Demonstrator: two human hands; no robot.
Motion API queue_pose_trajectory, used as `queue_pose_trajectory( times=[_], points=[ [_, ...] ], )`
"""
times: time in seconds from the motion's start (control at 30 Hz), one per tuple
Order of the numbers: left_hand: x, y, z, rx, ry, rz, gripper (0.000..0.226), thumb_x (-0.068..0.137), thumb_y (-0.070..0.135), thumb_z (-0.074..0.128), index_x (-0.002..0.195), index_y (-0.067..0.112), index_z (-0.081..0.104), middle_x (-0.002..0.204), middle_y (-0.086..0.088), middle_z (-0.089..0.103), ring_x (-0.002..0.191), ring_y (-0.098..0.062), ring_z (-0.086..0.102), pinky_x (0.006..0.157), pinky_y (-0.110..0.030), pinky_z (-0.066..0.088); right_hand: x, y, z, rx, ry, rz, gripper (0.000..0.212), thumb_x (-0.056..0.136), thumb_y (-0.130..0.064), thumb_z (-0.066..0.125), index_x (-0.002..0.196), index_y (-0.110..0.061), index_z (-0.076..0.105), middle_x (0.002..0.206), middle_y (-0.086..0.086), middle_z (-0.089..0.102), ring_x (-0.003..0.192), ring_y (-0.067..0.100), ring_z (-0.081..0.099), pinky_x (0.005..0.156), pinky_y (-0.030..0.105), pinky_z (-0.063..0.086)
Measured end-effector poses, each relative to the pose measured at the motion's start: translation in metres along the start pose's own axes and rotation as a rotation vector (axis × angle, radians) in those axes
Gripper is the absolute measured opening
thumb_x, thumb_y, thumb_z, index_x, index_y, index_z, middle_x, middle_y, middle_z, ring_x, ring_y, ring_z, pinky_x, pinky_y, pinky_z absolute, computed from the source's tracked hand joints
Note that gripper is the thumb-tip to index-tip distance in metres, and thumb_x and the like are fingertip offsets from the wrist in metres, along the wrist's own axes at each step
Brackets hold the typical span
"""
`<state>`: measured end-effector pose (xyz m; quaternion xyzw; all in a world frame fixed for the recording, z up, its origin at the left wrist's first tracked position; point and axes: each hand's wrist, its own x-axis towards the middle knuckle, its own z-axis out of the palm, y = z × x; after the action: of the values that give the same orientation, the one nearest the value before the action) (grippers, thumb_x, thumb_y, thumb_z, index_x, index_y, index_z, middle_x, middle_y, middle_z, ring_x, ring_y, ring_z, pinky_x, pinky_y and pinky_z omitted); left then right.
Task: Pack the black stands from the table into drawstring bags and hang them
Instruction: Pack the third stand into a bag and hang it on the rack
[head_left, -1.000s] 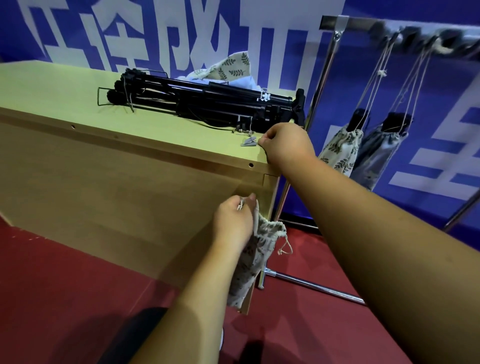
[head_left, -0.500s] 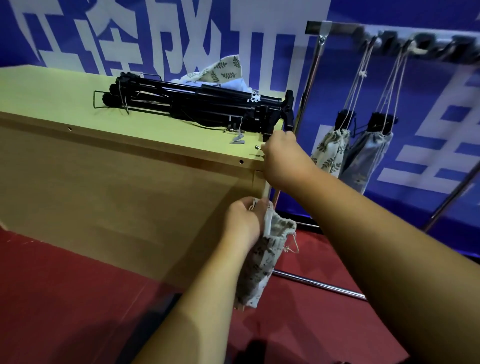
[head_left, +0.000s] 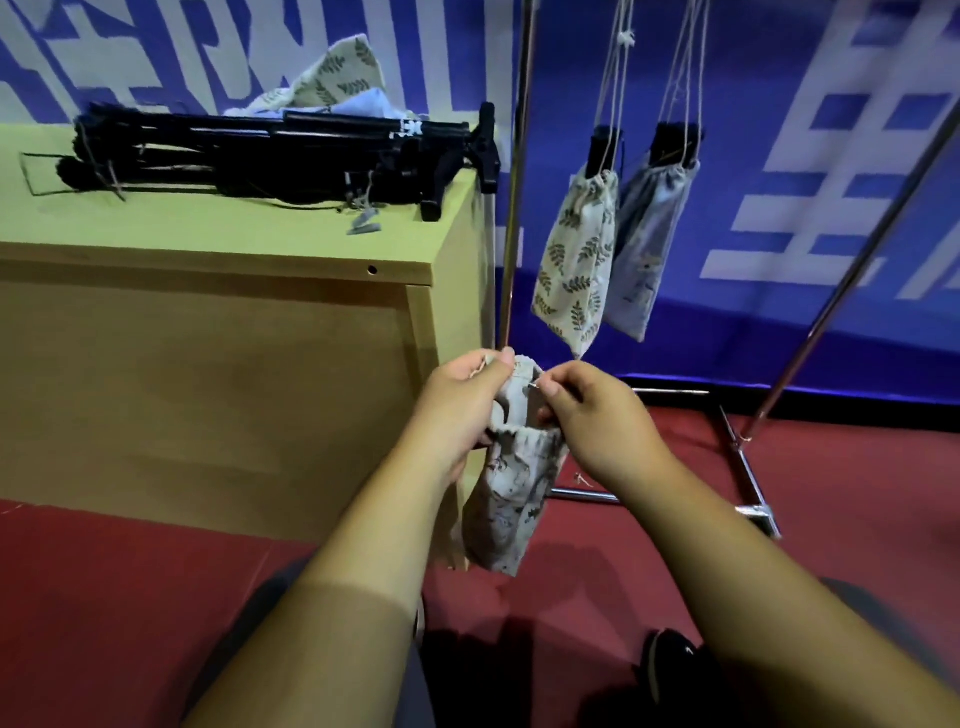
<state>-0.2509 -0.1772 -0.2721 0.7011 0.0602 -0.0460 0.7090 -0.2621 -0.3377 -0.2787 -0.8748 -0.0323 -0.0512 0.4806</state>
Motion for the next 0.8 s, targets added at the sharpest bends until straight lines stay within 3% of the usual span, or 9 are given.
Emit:
queue_pose_trajectory(
  times=[0.07,0.13,0.23,0.3,0.5,0.6,0.7,0.8],
  points=[
    [0.005,-0.003,0.007,0.067,-0.018,0.018,0.030,0.105,0.040,0.062,0.104,0.014,0.076,0.076,-0.003,0.070,0.060,-0.015,0.060,0.046,-0.021,0.038,0.008,0.013,-0.002,-0.059,-0.051,0.001,0.016,0.108,-0.025,0.061,0.096,-0.018,0.069,0.083,-0.002,0.077,0.079,0.010,0.071,0.074,0.030,0.051],
    [0.013,-0.007,0.012,0.102,-0.029,0.033,0.030,0.104,0.044,0.063,0.104,0.018,0.077,0.077,-0.004,0.071,0.063,-0.016,0.060,0.048,-0.023,0.039,0.017,0.019,-0.006,-0.053,-0.101,0.004,0.016,0.108,-0.022,0.061,0.097,-0.014,0.068,0.081,0.001,0.077,0.069,0.001,0.070,0.068,0.023,0.053],
    [0.026,-0.012,0.017,0.125,0.004,0.027,0.031,0.103,0.047,0.063,0.104,0.020,0.078,0.076,-0.006,0.069,0.059,-0.017,0.057,0.047,-0.023,0.038,0.027,0.028,-0.012,-0.076,-0.146,-0.035,0.012,0.106,-0.018,0.065,0.098,-0.012,0.072,0.074,-0.003,0.072,0.056,-0.006,0.063,0.055,0.010,0.042],
    [0.034,-0.015,0.020,0.128,0.014,0.030,0.031,0.104,0.045,0.063,0.104,0.017,0.078,0.075,-0.008,0.066,0.056,-0.019,0.055,0.045,-0.023,0.039,0.033,0.037,-0.014,-0.125,-0.177,-0.057,0.010,0.103,-0.018,0.069,0.096,-0.015,0.075,0.072,-0.007,0.069,0.057,-0.006,0.061,0.055,0.009,0.040],
    [0.049,-0.023,0.032,0.195,-0.016,0.047,0.030,0.104,0.044,0.062,0.101,0.018,0.077,0.083,-0.015,0.073,0.062,-0.021,0.061,0.047,-0.025,0.045,0.047,0.058,-0.017,-0.212,-0.191,-0.085,0.012,0.100,-0.021,0.071,0.092,-0.021,0.080,0.074,-0.005,0.076,0.069,0.003,0.067,0.064,0.016,0.048],
    [0.055,-0.026,0.037,0.225,0.019,0.041,0.024,0.103,0.043,0.065,0.100,0.024,0.080,0.082,-0.007,0.073,0.063,-0.017,0.061,0.047,-0.025,0.048,0.053,0.069,-0.022,-0.301,-0.163,-0.066,0.017,0.100,-0.018,0.066,0.089,-0.021,0.079,0.078,-0.004,0.076,0.073,0.003,0.067,0.068,0.019,0.047],
    [0.062,-0.031,0.040,0.312,0.048,0.048,0.017,0.100,0.040,0.070,0.095,0.028,0.080,0.075,-0.006,0.075,0.055,-0.013,0.064,0.049,-0.026,0.052,0.056,0.082,-0.025,-0.444,-0.169,-0.056,0.022,0.098,-0.013,0.061,0.101,-0.019,0.082,0.100,0.003,0.079,0.096,0.022,0.069,0.082,0.033,0.050],
    [0.070,-0.044,0.040,0.517,0.120,0.070,0.018,0.095,0.041,0.075,0.080,0.033,0.077,0.061,0.001,0.071,0.054,-0.016,0.070,0.059,-0.030,0.060,0.054,0.089,-0.025,-0.517,-0.199,-0.064,0.028,0.099,-0.014,0.062,0.116,-0.023,0.081,0.113,0.004,0.079,0.107,0.027,0.070,0.092,0.038,0.054]
  ],
)
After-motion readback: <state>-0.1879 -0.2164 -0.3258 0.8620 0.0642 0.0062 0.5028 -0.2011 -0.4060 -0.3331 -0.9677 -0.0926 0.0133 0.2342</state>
